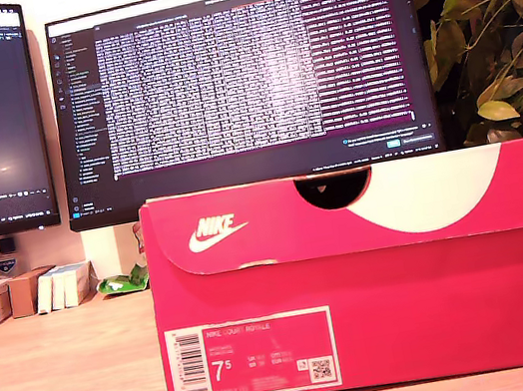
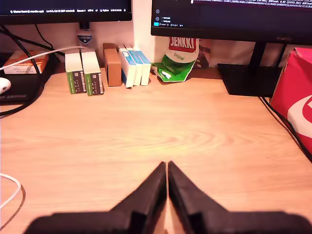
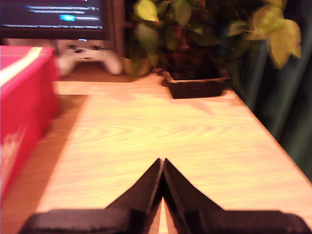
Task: Close the red shoebox by pushing the lid with your left arm and holding the box in place with your right arm
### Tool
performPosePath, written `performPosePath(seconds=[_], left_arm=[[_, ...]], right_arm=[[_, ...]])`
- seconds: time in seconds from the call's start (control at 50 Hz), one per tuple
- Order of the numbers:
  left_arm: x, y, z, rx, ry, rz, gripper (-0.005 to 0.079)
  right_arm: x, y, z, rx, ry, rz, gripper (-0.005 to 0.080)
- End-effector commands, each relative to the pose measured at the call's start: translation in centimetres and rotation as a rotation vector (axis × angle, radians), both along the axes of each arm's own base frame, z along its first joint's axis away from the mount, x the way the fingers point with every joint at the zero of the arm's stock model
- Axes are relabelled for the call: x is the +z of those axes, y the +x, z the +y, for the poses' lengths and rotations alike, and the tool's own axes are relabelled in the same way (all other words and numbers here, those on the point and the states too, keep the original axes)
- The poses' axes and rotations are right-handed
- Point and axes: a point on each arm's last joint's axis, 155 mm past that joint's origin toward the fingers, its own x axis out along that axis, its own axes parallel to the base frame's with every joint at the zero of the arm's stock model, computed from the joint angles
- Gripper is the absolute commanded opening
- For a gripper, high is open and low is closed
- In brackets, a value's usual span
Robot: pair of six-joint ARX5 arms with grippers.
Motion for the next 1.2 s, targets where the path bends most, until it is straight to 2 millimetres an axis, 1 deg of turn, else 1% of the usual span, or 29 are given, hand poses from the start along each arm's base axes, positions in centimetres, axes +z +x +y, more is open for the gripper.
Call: performPosePath(seconds=[0.0,0.72,0.94,1.18], left_arm=[[-1.6,0.0,0.0,-0.001,0.0,0.027,-0.0019],[-1.6,0.1,0.0,0.0,0.0,0.026,-0.0019],[-1.6,0.1,0.0,0.0,0.0,0.026,-0.0019],[-1.6,0.1,0.0,0.0,0.001,0.026,-0.0019]], right_arm=[[-0.7,0.1,0.2,0.005,0.0,0.007,-0.0012],[-0.7,0.1,0.0,0.0,0.003,0.006,-0.0012],[-0.7,0.0,-0.6,-0.029,0.003,0.006,-0.0012],[-0.7,-0.2,-2.2,-0.095,0.003,0.005,-0.0012]])
